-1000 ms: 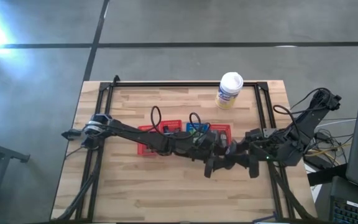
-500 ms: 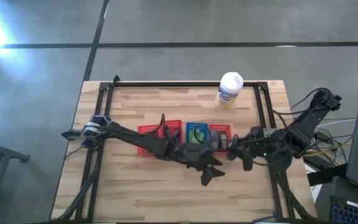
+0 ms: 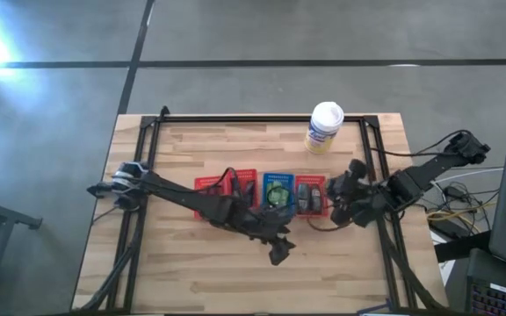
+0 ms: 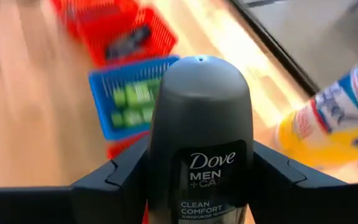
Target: Pick & Place Travel size toiletries
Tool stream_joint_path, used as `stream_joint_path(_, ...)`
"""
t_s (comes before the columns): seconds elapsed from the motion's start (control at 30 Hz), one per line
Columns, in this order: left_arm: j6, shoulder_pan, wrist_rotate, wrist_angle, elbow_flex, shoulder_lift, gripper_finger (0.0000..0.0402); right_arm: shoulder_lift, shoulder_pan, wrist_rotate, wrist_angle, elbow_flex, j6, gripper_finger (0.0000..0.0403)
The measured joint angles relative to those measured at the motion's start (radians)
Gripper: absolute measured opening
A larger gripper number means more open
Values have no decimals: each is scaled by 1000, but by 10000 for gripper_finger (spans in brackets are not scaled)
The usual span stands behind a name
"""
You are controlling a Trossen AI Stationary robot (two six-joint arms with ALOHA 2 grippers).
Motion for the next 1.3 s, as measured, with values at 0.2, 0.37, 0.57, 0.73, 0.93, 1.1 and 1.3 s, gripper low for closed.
stream_joint_path(0.2, 0, -25, -85, -94, 0, -27, 248, 97, -63, -142, -23, 0, -445, 195)
stream_joint_path(0.37, -15, -47, -145, -110, 0, -27, 248, 205, -62, -144, -35, 0, -870, 201)
stream_joint_path(0.57, -33, -73, -240, -159, 0, -27, 248, 328, -64, -152, -35, -6, -1278, 197)
stream_joint_path(0.73, -57, -90, -302, -174, -1, -26, 248, 380, -71, -231, -35, -25, -1431, 203)
stream_joint_path(0.93, -54, -109, -354, -180, -3, -26, 248, 358, -85, -294, -24, -68, -1413, 196)
stream_joint_path(1.1, -30, -109, -349, -187, -37, -26, 248, 353, -104, -301, 2, -88, -1420, 200)
stream_joint_path(1.3, -22, -98, -315, -187, -71, -26, 248, 353, -151, -299, 29, -87, -1442, 206)
